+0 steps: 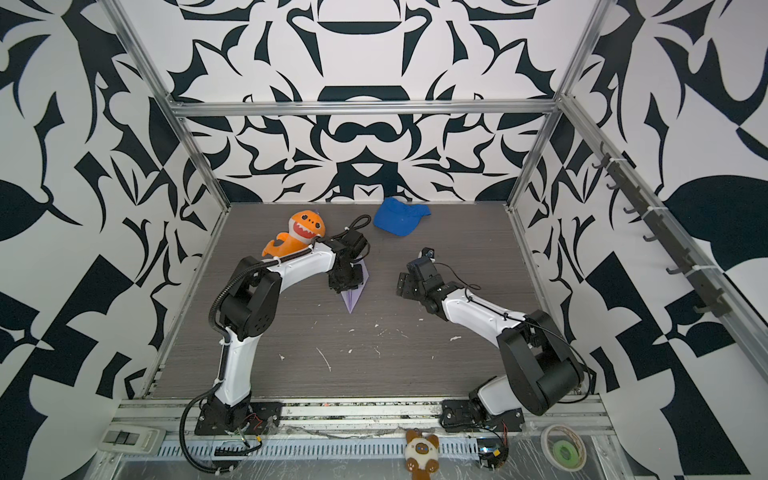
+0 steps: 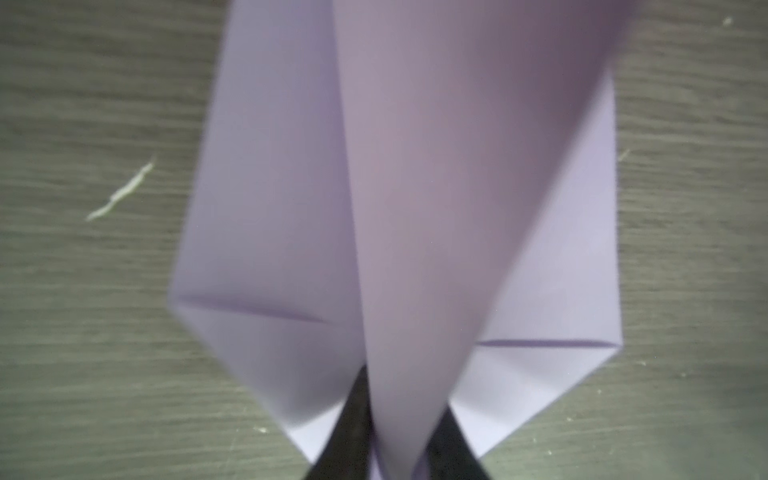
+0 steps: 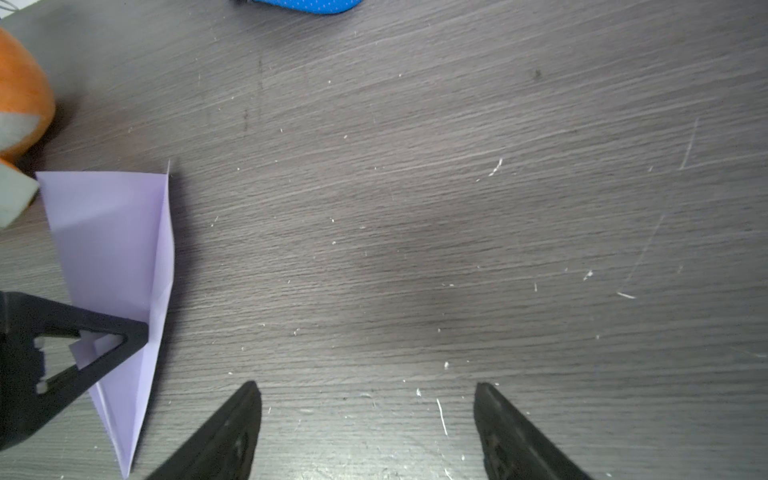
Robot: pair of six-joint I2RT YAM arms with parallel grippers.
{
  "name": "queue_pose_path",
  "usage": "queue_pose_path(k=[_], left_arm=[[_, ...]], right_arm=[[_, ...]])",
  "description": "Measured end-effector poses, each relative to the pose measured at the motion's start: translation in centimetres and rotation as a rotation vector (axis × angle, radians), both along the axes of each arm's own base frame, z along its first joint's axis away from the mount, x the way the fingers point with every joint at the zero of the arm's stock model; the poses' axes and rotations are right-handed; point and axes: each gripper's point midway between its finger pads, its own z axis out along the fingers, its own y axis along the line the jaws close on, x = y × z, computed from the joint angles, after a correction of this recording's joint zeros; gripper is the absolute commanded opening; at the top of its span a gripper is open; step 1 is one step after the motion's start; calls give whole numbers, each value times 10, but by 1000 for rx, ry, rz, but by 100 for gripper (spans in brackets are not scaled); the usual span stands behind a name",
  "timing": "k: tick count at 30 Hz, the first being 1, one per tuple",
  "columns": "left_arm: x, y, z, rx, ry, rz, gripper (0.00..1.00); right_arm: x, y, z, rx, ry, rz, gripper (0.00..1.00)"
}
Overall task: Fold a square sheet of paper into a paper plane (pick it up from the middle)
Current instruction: 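Release the dart and lift the left gripper away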
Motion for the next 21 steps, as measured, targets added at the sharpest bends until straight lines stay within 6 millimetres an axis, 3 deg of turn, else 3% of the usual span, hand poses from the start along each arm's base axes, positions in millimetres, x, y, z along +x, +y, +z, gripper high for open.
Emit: queue_pose_path(k=[3, 6, 10, 12, 13, 15, 16, 19, 21], left_arm=[[2, 1, 24, -25, -40, -1, 47], [6, 2, 68, -88, -125, -5, 58], [11, 27, 122, -166, -254, 28, 73], [16, 53, 141, -176, -323, 72, 81], [18, 66, 147, -172, -349, 97, 84], [22, 99, 157, -142, -423, 157, 99], [22, 116, 160, -121, -460, 189, 100], [16, 171, 168, -32, -585, 289, 100], [5, 208, 171, 47, -683, 355, 99]], right_arm=[[8, -2, 21, -18, -49, -2, 89], [18, -7, 57, -48, -149, -3, 90], [31, -25, 112, -144, -302, -27, 92], [35, -41, 133, -206, -367, -57, 94], [37, -48, 139, -230, -388, -72, 99], [41, -68, 151, -286, -430, -116, 99], [43, -78, 153, -303, -444, -141, 99], [40, -109, 146, -354, -456, -208, 100], [34, -130, 129, -388, -441, -247, 99]])
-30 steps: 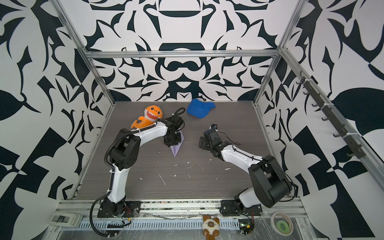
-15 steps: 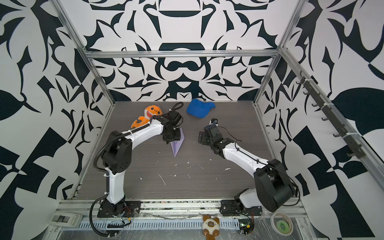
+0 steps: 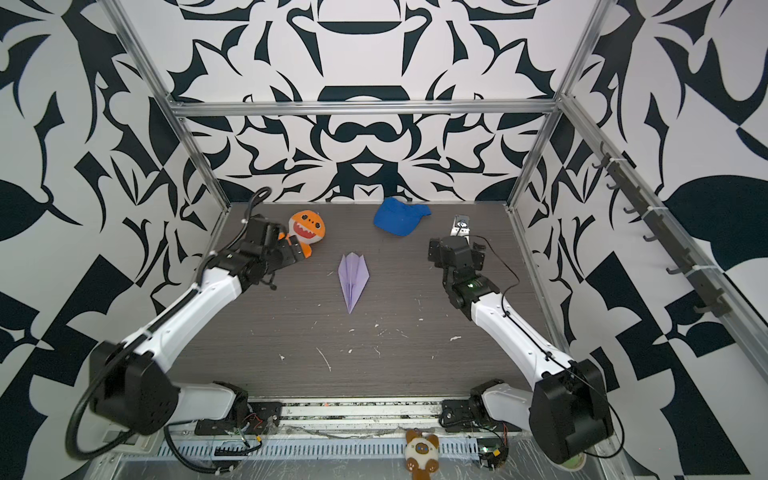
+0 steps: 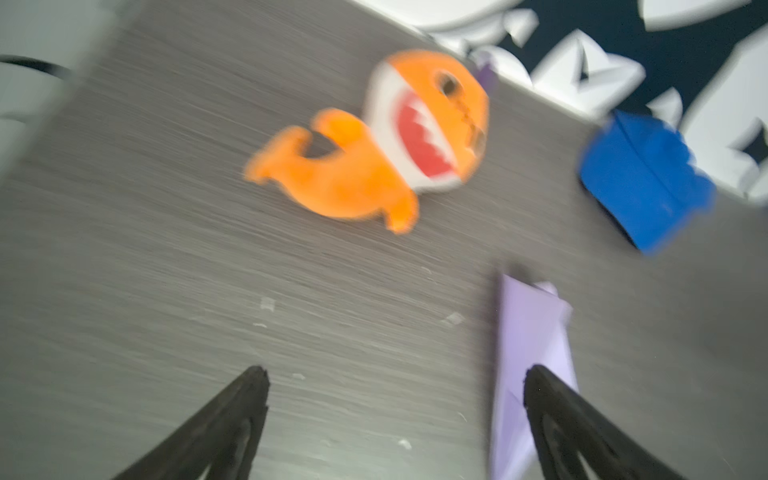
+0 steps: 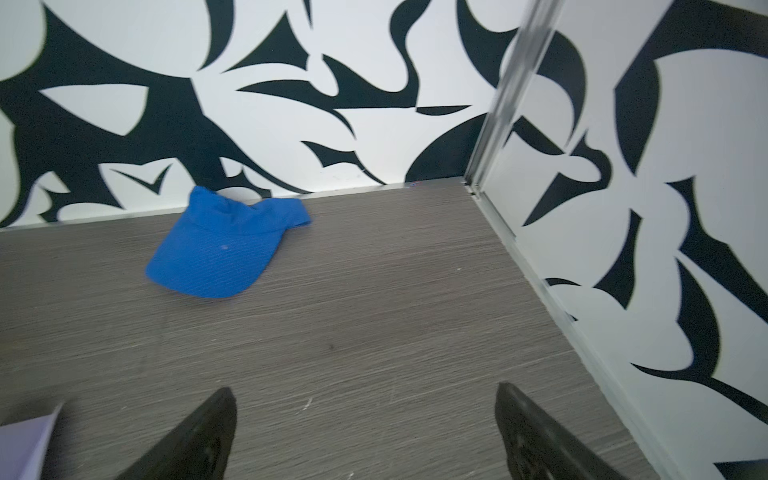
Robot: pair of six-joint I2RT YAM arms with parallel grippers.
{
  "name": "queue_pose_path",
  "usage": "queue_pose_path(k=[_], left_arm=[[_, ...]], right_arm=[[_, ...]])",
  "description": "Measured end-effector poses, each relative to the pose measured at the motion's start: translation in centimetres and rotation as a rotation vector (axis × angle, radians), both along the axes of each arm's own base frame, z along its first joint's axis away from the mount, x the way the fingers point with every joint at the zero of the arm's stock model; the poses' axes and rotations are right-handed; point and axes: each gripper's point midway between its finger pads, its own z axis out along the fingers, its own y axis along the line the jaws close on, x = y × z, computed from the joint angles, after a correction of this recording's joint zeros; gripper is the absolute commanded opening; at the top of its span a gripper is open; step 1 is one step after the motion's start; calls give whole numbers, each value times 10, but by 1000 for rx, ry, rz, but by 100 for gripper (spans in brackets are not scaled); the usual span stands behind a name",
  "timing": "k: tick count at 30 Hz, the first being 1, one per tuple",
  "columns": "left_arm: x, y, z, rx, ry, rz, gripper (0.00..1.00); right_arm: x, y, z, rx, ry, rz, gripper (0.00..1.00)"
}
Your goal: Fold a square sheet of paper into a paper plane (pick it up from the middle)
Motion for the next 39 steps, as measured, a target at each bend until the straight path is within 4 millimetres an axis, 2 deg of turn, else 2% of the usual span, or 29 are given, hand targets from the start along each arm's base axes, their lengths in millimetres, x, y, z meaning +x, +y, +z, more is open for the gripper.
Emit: queue_pose_path(k=[4, 6, 8, 10, 12, 16, 21, 29, 32, 39], left_arm=[[-21, 60, -9, 105, -115, 155, 99], [-33, 93, -24, 150, -138, 249, 100], [-47, 120, -41, 179, -138, 334, 100], [-59, 141, -57, 201, -138, 397, 99], [-66, 154, -70, 221, -144, 430, 100], [-66, 158, -89, 246, -138, 400, 100], [-45, 142, -104, 253, -162, 257, 99], [-18, 119, -96, 238, -297, 87, 99], [-10, 120, -101, 234, -298, 66, 100], [1, 125, -116, 218, -300, 52, 100]], right_arm=[[-19, -32, -43, -26, 40, -68, 99], [-32, -46, -70, -39, 73, -97, 100], [-40, -55, -88, -48, 95, -112, 100], [-44, -59, -100, -53, 97, -112, 100], [-43, -59, -108, -58, 88, -100, 100], [-32, -50, -117, -72, 76, -29, 99], [-16, -32, -119, -70, 45, 89, 99], [-5, -14, -132, -49, 47, 223, 100], [-2, -11, -136, -40, 44, 252, 100], [0, -8, -159, -24, 83, 285, 100]])
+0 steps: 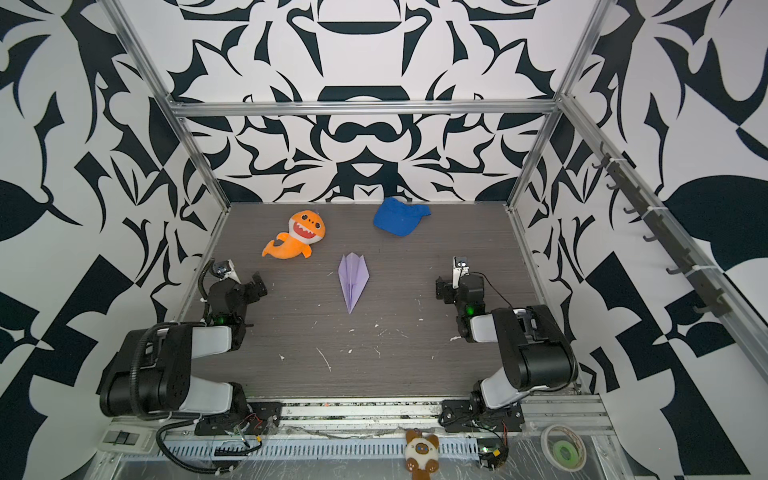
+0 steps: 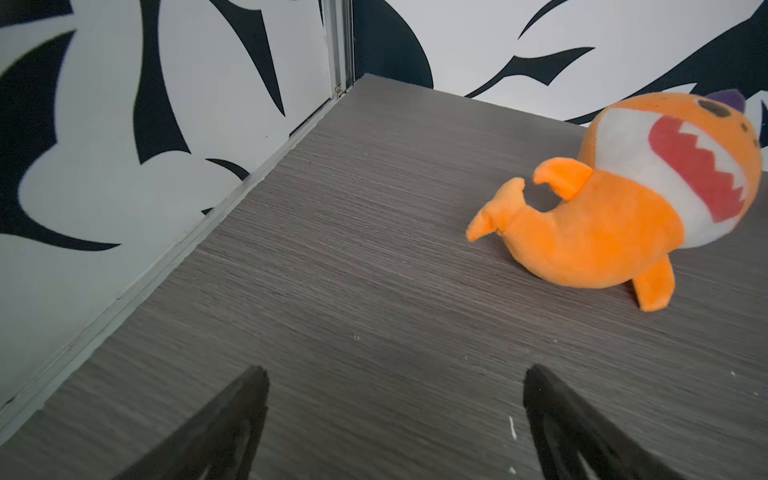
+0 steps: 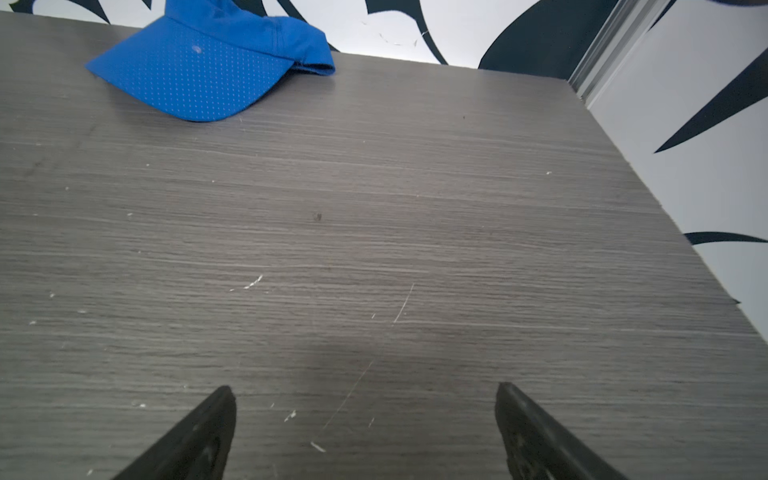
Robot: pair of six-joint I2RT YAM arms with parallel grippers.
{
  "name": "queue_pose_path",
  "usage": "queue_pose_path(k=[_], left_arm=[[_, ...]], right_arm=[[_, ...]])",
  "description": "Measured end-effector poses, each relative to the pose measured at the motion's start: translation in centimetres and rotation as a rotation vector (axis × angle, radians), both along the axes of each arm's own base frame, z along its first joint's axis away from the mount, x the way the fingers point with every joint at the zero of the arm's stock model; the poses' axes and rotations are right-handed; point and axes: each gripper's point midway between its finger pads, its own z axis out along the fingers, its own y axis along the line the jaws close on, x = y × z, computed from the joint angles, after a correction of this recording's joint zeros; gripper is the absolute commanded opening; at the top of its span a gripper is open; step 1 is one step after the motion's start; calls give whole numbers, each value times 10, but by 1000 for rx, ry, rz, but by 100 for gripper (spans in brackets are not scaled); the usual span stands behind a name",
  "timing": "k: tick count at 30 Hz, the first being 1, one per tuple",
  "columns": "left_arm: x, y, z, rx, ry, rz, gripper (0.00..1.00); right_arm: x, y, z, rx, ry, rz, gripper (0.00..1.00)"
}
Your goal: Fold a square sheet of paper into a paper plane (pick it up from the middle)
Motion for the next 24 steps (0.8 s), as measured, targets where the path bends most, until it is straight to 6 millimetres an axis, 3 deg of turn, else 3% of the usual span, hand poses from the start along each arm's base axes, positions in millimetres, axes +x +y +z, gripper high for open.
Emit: queue_pose_path(k=[6, 12, 24], left_arm=[[8, -2, -15, -11, 28, -23, 99], [19, -4, -4, -14, 3, -36, 100], [19, -5, -5, -16, 9, -39, 99]], right_arm=[[2, -5, 1, -8, -13, -31, 100], [3, -9, 3, -10, -22, -53, 100], [4, -9, 6, -2, -34, -57, 100]])
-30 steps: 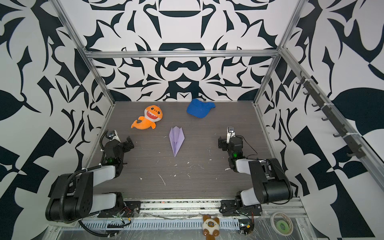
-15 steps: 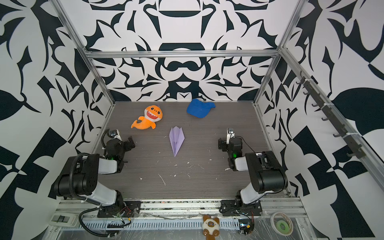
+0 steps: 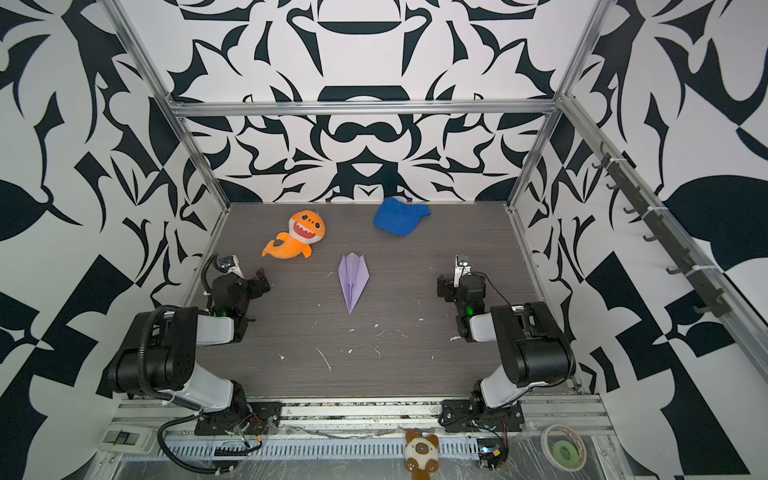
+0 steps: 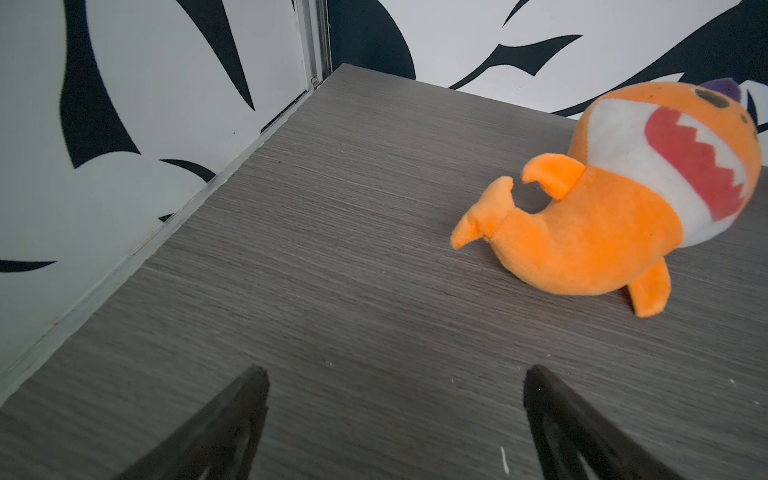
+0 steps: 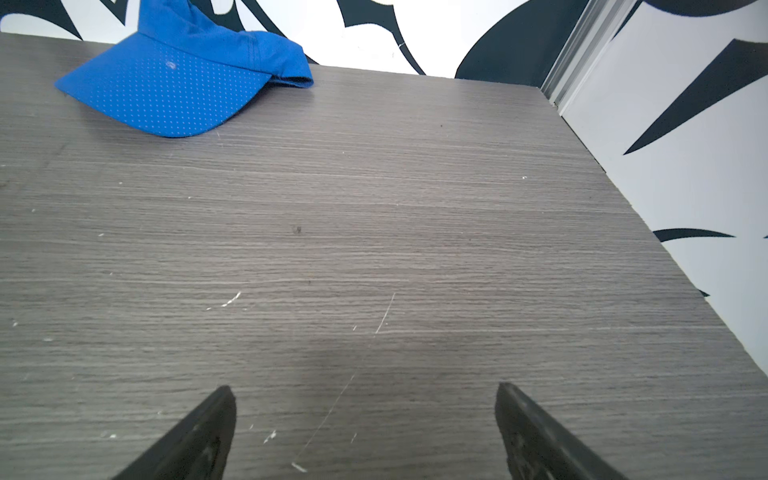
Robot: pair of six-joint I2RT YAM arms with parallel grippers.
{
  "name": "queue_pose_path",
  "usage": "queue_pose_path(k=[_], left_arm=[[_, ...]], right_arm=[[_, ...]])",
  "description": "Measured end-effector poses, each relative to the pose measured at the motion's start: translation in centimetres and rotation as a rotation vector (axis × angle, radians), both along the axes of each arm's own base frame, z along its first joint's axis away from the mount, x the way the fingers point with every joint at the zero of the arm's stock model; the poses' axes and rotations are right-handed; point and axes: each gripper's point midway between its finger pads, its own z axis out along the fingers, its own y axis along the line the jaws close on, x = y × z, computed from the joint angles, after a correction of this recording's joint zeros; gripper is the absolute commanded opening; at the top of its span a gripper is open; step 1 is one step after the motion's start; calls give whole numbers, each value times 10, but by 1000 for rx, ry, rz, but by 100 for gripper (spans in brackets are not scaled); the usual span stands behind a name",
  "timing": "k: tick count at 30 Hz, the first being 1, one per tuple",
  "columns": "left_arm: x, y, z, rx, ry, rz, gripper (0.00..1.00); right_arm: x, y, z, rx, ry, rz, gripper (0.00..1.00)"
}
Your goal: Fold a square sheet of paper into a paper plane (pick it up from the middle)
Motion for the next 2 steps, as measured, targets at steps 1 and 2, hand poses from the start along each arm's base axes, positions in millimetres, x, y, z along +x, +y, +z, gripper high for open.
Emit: queue_pose_path(k=[1, 2], left_arm=[[0, 0, 0, 0, 0, 0, 100], [0, 0, 0, 0, 0, 0, 100]], right_arm=[[0, 0, 0, 1, 0, 0, 100], [0, 0, 0, 2, 0, -3, 100]])
